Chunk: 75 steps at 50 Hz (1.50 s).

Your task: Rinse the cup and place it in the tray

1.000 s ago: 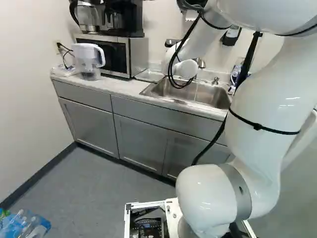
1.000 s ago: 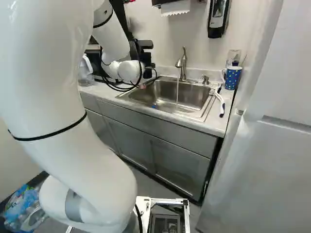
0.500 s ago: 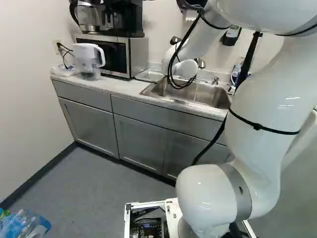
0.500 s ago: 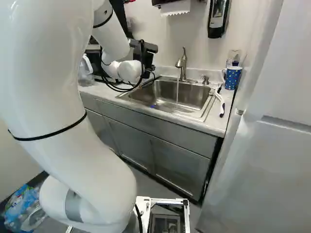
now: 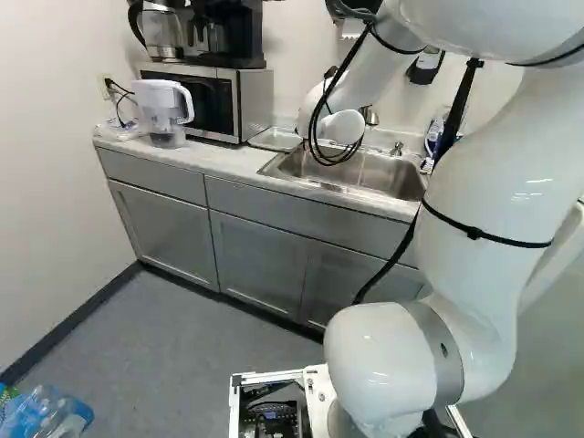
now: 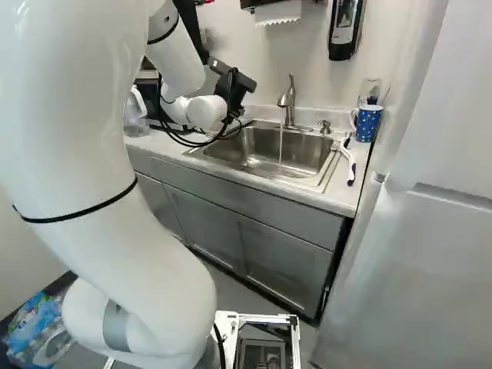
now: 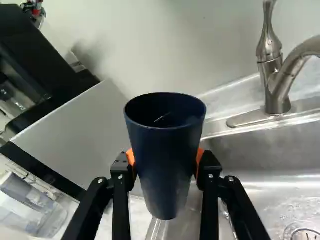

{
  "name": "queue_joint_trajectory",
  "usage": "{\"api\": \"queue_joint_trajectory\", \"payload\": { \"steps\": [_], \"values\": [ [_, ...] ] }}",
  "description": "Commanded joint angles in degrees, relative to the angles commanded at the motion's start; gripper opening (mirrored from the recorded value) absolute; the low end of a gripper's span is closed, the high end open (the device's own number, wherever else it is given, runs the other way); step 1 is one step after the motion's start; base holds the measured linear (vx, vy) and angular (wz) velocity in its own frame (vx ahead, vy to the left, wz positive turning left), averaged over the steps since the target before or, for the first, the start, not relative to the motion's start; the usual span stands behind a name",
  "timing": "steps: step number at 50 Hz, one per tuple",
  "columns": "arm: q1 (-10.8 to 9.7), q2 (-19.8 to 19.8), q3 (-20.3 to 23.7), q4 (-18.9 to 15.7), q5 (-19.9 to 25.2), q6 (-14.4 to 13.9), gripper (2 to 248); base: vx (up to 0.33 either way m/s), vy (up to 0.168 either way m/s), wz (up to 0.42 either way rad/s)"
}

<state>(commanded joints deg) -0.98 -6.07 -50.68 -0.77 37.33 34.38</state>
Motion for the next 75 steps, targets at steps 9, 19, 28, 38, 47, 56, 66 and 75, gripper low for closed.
{"api": "queue_joint_trajectory", "payload": {
  "steps": [9, 19, 28, 38, 47, 56, 66, 75],
  "values": [
    [0.00, 0.00, 0.00, 0.00, 0.00, 5.62, 125, 0.000, 0.000, 0.000],
    [0.00, 0.00, 0.00, 0.00, 0.00, 11.48, 125, 0.000, 0.000, 0.000],
    [0.00, 0.00, 0.00, 0.00, 0.00, 16.89, 125, 0.000, 0.000, 0.000],
    [0.00, 0.00, 0.00, 0.00, 0.00, 22.94, 125, 0.000, 0.000, 0.000],
    [0.00, 0.00, 0.00, 0.00, 0.00, 28.36, 125, 0.000, 0.000, 0.000],
    [0.00, 0.00, 0.00, 0.00, 0.00, 33.80, 125, 0.000, 0.000, 0.000],
    [0.00, 0.00, 0.00, 0.00, 0.00, 39.82, 125, 0.000, 0.000, 0.000],
    [0.00, 0.00, 0.00, 0.00, 0.00, 45.24, 125, 0.000, 0.000, 0.000]
  ]
}}
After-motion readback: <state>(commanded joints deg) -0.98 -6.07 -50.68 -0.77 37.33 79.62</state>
